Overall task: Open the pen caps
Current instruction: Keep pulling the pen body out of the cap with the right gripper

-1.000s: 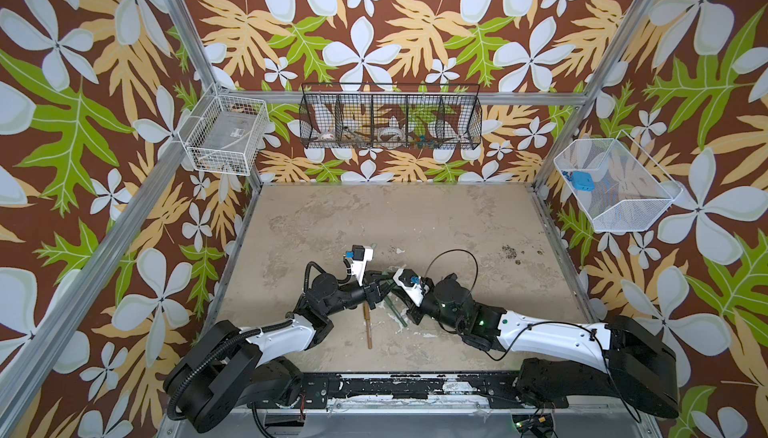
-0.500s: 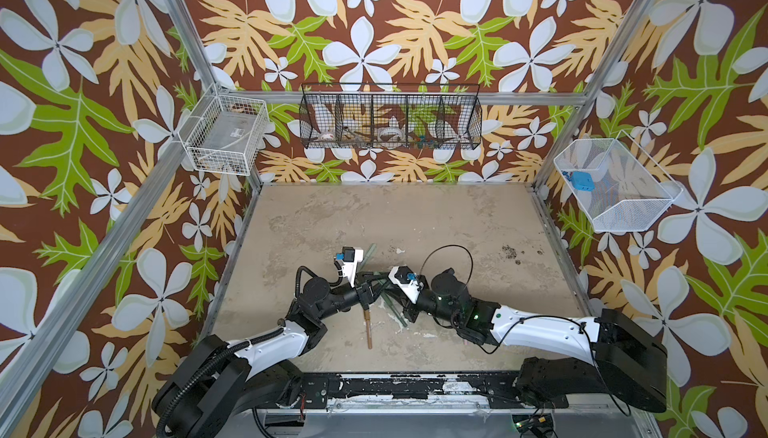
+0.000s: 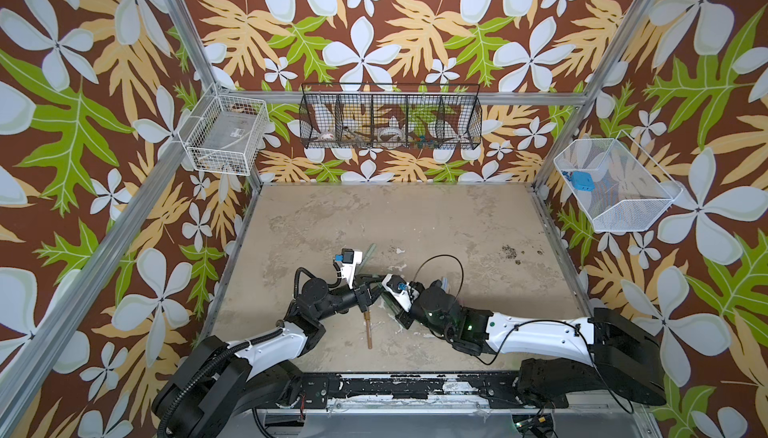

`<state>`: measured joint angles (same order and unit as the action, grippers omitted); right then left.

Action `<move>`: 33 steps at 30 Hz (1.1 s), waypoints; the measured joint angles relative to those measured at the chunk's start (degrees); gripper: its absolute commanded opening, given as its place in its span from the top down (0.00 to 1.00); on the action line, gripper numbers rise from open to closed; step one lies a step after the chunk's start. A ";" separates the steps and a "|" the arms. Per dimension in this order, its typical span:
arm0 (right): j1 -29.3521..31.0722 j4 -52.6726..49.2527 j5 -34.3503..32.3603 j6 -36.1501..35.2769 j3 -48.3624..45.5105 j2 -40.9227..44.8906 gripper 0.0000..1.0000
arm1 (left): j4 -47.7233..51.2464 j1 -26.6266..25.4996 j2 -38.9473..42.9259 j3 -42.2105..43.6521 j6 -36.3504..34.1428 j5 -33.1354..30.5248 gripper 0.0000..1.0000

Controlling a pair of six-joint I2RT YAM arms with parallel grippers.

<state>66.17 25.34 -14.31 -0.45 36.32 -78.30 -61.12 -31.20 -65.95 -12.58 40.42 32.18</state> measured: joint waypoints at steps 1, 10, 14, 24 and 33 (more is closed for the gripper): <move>0.66 -0.09 -1.88 -0.17 0.17 -0.26 1.00 | -0.02 0.02 0.04 0.07 0.04 0.00 1.00; -8.61 2.47 20.04 1.05 -2.84 2.71 1.00 | -0.68 0.02 0.22 0.11 0.46 0.61 1.00; -12.15 3.08 30.10 3.17 -2.67 1.81 1.00 | -0.59 0.15 0.39 0.28 1.16 0.74 1.00; -4.31 -0.59 10.12 1.11 0.22 -0.04 1.00 | -0.02 0.85 1.09 0.98 1.44 -0.68 1.00; -5.40 -0.22 13.75 -1.27 0.98 -1.05 1.00 | 0.94 2.10 4.92 3.04 2.10 -1.64 1.00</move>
<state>60.77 25.12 -0.56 -1.72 37.30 -79.35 -60.18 -29.10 -61.04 -9.54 42.52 30.55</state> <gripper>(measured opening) 0.093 0.151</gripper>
